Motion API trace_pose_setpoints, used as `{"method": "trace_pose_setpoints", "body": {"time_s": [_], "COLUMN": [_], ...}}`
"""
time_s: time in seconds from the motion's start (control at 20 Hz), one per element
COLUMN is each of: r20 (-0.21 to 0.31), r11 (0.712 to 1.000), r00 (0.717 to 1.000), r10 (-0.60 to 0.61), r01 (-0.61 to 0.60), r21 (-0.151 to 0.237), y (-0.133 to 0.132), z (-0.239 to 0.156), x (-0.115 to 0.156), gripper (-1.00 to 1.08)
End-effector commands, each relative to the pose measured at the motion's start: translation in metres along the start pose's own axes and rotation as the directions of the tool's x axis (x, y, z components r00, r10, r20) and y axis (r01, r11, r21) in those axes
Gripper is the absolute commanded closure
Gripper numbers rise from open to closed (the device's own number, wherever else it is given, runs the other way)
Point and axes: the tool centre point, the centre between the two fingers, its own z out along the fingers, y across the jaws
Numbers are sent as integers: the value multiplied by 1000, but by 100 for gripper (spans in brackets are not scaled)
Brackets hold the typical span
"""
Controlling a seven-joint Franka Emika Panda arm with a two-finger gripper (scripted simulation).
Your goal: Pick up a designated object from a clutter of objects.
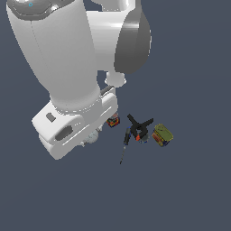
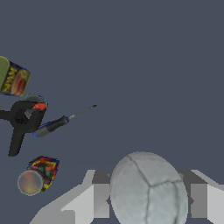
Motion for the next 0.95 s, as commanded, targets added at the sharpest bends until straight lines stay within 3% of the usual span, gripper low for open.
{"method": "trace_pose_setpoints", "body": {"time_s": [0.0, 0.45, 0.9], "r20": [0, 0, 0], "r11": [1000, 1000, 1000], "r00": [1000, 1000, 1000], "r10": [0, 1, 1], "r01": [0, -1, -1], "r21": [0, 0, 0], "y": [-10, -30, -33], "z": [-24, -81, -94], "x": [10, 36, 43], "gripper": [108, 108, 108]}}
